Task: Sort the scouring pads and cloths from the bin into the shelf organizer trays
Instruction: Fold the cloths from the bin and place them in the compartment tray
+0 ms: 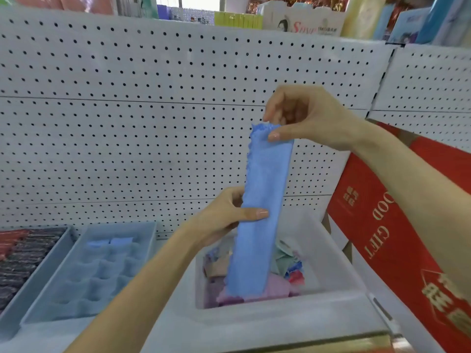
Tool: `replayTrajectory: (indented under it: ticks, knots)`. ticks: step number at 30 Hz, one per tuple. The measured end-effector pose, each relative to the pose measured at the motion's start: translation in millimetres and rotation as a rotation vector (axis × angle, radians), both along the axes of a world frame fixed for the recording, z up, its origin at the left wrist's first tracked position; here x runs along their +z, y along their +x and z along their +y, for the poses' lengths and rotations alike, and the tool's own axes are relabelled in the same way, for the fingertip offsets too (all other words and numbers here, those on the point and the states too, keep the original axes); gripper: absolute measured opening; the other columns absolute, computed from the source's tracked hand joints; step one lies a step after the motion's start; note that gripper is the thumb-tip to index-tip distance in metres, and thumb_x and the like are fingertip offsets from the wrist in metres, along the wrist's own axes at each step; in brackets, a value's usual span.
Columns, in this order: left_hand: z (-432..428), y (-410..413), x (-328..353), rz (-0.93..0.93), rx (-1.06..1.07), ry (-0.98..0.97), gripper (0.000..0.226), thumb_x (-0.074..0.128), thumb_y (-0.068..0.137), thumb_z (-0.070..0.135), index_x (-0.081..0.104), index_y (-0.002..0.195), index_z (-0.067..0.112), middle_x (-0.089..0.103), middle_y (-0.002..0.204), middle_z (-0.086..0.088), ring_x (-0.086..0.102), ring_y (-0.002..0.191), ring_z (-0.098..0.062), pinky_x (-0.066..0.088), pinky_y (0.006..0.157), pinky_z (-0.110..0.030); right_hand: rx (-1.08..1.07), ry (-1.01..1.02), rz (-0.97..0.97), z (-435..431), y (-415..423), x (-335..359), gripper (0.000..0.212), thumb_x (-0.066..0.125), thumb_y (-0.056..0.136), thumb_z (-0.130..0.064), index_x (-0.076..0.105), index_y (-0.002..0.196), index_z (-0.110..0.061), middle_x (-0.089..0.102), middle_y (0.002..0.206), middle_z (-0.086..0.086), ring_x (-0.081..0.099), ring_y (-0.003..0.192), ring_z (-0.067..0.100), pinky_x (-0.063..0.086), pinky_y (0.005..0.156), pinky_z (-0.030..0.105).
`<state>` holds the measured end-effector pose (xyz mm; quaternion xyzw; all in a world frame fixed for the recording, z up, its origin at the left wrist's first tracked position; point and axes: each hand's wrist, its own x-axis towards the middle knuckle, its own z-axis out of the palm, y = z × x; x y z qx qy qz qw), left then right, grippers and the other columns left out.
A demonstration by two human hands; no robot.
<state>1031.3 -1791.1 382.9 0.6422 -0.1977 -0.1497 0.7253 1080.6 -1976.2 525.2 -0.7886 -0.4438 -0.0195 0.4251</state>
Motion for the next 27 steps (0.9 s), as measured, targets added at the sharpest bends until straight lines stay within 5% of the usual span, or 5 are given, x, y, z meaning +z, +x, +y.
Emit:
replayTrajectory:
  ticks: [8,12,15,19,27]
  knots:
    - [1,7,2,0.079,0.003,0.16,0.019,0.074,0.076,0.006,0.071,0.093,0.013,0.074,0.093,-0.001,0.07,0.086,-0.015,0.057,0.082,-0.028,0.026,0.061,0.153,-6,15,-15,0.025,0.077,0.074,-0.004,0.064,0.087,-0.021,0.057,0.075,0.006,0.049,0.068,0.016,0.046,0.064,0.019]
    - [-1,8,-3,0.119,0.051,0.129,0.01,0.066,0.088,0.007,0.071,0.093,0.013,0.075,0.09,0.002,0.07,0.083,-0.012,0.056,0.076,-0.023,-0.334,0.243,0.187,3,31,-50,0.018,0.073,0.083,-0.013,0.062,0.097,-0.016,0.061,0.076,0.001,0.056,0.069,0.013,0.05,0.067,0.021]
    - [1,15,-18,0.189,0.159,0.079,0.012,0.063,0.091,0.013,0.07,0.101,0.012,0.075,0.096,0.0,0.071,0.089,-0.015,0.057,0.082,-0.028,-0.636,0.301,0.612,3,30,-112,0.031,0.063,0.09,-0.038,0.06,0.105,-0.011,0.061,0.085,0.003,0.057,0.07,0.016,0.051,0.064,0.023]
    - [2,22,-48,0.281,0.28,0.123,0.011,0.066,0.09,0.011,0.068,0.1,0.009,0.074,0.091,-0.005,0.07,0.083,-0.016,0.057,0.074,-0.025,-0.492,0.178,1.213,0,2,-185,0.049,0.05,0.09,-0.057,0.065,0.088,-0.01,0.063,0.076,0.003,0.058,0.065,0.016,0.051,0.065,0.026]
    - [-4,21,-89,0.36,0.347,0.209,0.023,0.075,0.079,0.001,0.069,0.101,0.004,0.074,0.092,-0.007,0.071,0.077,-0.011,0.054,0.063,-0.019,-0.378,0.319,1.21,6,-13,-228,0.019,0.061,0.093,-0.025,0.07,0.091,-0.009,0.072,0.085,0.006,0.067,0.079,0.017,0.054,0.068,0.024]
